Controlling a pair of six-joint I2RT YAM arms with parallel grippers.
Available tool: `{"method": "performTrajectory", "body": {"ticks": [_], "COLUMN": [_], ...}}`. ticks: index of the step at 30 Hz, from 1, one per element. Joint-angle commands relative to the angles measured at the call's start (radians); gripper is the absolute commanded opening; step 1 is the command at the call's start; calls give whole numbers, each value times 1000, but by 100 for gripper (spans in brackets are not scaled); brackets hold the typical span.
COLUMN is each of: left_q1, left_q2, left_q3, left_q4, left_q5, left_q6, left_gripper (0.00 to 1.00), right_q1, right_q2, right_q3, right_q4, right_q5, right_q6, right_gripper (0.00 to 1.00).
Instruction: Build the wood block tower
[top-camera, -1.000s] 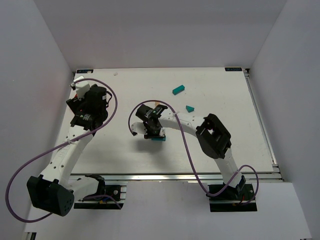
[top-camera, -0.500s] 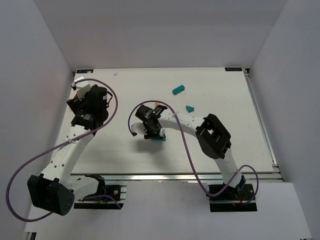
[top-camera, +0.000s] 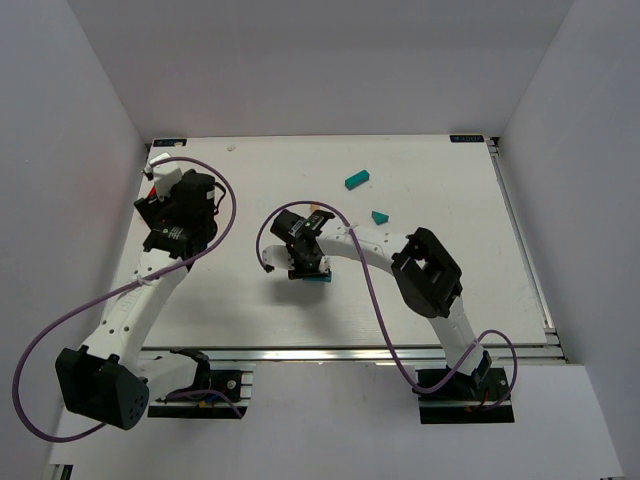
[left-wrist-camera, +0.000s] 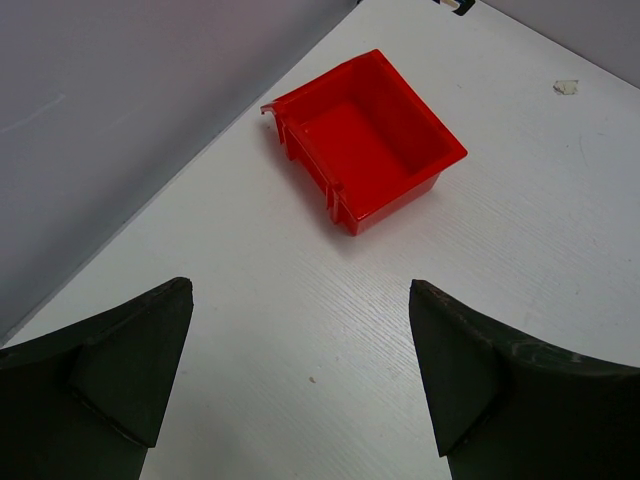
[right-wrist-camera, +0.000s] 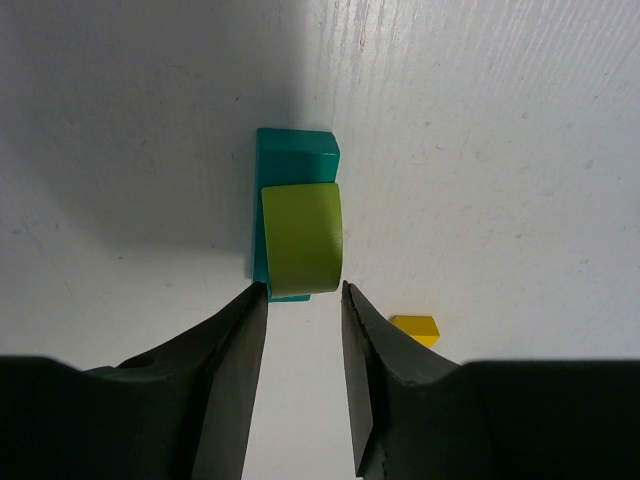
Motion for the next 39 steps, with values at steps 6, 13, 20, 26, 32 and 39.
{"method": "performTrajectory", "body": {"ticks": [6,13,20,26,32,39], "left_q1": [3,-1,-7,-8,-8,-11], "left_q2": [-7,-3,-6,-4,-3,-3], "left_q3": [-4,-2,-2,-4,-5,-4], "left_q4": [8,8,7,10,14,14], "left_q5": [-20,-14,-14,-8,-2,1], "left_q6": [2,5,8,8,10,12], "left_gripper": [98,98,98,98,98,98], "right_q1": [12,12,12,12,12,12], "right_q2": [14,11,14,12,8,2], "right_q3": [20,28,13,11,5,-3], "right_q4": [-16,-6,29,32,24,24], "right_q5": [-15,-39,-41,-58,-62,-55], "right_q6": [-16,-11,-4,5,16,22], "right_gripper": [44,45,48,45,38,36]}}
